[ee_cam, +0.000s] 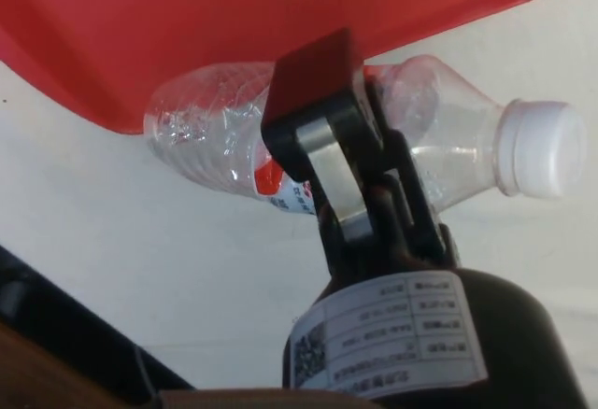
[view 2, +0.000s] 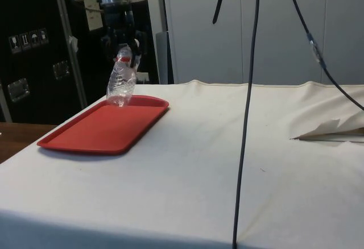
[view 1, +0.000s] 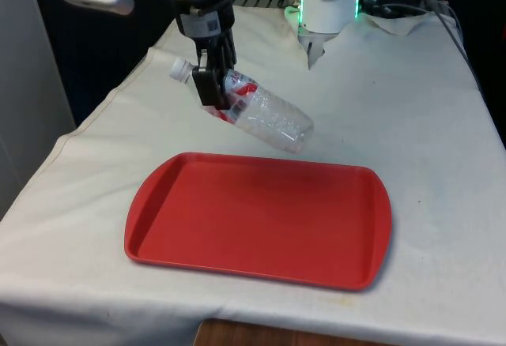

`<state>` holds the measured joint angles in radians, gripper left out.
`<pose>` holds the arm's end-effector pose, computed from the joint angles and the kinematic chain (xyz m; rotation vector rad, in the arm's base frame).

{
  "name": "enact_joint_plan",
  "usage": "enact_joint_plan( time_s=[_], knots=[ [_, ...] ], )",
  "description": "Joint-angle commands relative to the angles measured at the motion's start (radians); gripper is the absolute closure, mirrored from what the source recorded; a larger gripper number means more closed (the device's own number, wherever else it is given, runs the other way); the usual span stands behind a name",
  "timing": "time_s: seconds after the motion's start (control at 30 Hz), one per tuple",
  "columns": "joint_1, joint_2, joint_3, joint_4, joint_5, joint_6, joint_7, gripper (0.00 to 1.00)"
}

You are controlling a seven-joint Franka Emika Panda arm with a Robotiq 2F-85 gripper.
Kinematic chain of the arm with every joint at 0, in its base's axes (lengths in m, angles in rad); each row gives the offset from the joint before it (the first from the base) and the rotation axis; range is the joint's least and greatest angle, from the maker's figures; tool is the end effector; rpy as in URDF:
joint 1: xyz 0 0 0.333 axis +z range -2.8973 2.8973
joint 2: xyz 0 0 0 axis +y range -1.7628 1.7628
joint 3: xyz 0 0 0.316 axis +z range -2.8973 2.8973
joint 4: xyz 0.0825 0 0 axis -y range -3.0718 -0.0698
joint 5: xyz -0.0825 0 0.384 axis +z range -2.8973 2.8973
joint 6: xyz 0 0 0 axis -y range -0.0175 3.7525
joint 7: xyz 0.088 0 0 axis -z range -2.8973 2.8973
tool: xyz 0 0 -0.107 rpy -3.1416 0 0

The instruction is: Place the bottle upright on the tray.

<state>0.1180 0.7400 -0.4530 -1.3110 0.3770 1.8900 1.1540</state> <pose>0.7130 -0.1391 0.3217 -2.2544 2.1697 0.1555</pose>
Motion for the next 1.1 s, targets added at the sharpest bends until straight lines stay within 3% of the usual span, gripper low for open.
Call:
enact_joint_plan(
  time_s=[0.0,0.13,0.23,0.27,0.33,0.5,0.53,0.8,0.83,0.87,1.07],
  knots=[
    [0.010,0.000,-0.006,0.002,-0.014,0.015,0.015,0.86],
    [0.019,0.000,-0.006,0.005,-0.049,0.025,0.036,0.86],
    [0.022,0.001,-0.005,0.009,-0.070,0.030,0.050,0.86],
    [0.017,0.000,0.000,0.008,-0.067,0.020,0.040,0.86],
    [0.025,0.004,-0.006,0.016,-0.088,0.034,0.066,0.86],
    [0.024,0.000,0.000,0.015,-0.112,0.036,0.077,0.86],
    [0.030,0.008,-0.005,0.025,-0.126,0.045,0.098,0.86],
    [0.037,0.018,-0.006,0.044,-0.178,0.059,0.141,0.86],
    [0.033,0.014,0.000,0.041,-0.185,0.053,0.136,0.86],
    [0.039,0.019,-0.005,0.046,-0.191,0.063,0.151,0.86],
    [0.044,0.026,-0.006,0.059,-0.231,0.071,0.183,0.86]
  ],
)
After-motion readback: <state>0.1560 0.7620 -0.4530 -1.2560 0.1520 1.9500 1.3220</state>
